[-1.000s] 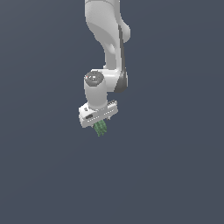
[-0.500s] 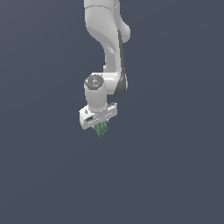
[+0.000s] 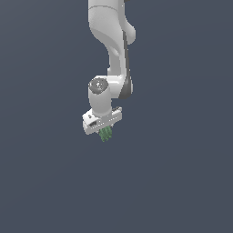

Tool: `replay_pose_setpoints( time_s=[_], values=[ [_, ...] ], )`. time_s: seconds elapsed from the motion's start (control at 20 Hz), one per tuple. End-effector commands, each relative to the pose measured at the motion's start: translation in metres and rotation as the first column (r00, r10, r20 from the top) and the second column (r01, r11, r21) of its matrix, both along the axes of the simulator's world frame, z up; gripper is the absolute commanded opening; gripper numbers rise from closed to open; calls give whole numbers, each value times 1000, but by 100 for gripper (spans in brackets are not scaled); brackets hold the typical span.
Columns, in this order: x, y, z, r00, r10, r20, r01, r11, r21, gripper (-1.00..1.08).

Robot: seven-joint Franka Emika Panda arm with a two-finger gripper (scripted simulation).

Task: Pick up the object and move it to a goal position.

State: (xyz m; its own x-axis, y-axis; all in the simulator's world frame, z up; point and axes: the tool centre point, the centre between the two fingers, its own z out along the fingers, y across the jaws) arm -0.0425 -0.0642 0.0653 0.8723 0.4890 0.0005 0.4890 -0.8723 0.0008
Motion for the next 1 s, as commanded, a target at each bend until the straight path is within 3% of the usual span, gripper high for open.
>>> replay_pose_setpoints(
  time_s=[0.0,0.4,0.95],
  values=[
    [2,2,2,1000,1,0,-1,1000,0,-100],
    [26,14,18,1000,1,0,-1,1000,0,-100],
    [86,42,59,1000,0,0,0,1000,0,-100]
  ],
)
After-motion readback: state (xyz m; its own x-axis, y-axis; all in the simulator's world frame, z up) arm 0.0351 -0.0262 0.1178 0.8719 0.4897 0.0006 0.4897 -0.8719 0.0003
